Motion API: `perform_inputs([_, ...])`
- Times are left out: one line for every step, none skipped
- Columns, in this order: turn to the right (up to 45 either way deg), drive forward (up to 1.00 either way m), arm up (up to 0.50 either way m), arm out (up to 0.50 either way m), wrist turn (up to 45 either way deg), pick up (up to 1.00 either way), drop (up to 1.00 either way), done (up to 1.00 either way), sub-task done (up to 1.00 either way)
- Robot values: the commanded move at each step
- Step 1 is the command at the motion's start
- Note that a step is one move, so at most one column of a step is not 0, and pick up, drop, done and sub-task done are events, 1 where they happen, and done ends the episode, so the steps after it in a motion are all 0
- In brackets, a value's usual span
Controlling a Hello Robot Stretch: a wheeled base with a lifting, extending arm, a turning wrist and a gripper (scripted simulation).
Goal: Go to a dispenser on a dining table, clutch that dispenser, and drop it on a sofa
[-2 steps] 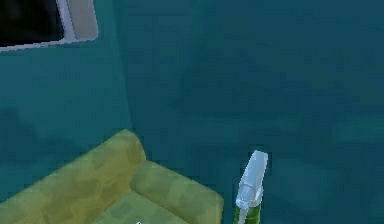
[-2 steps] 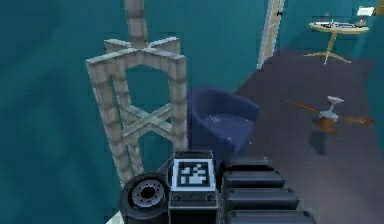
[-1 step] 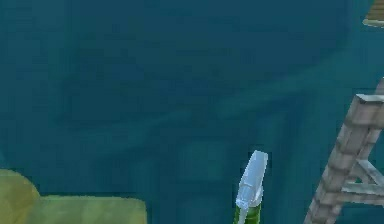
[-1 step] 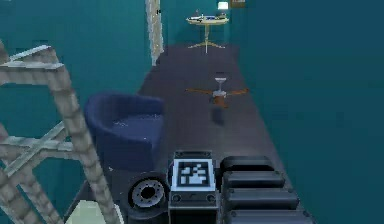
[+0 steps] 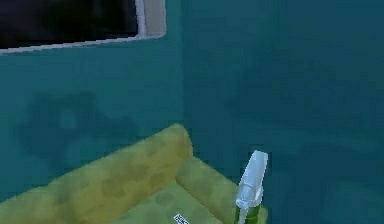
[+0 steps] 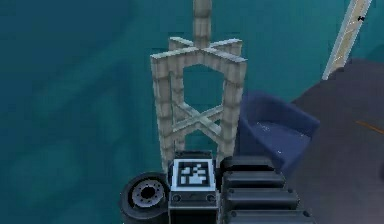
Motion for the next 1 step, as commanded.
perform_inputs([-36.0, 0.0, 0.0, 0.0, 0.0, 0.0, 0.0, 0.0, 0.0])
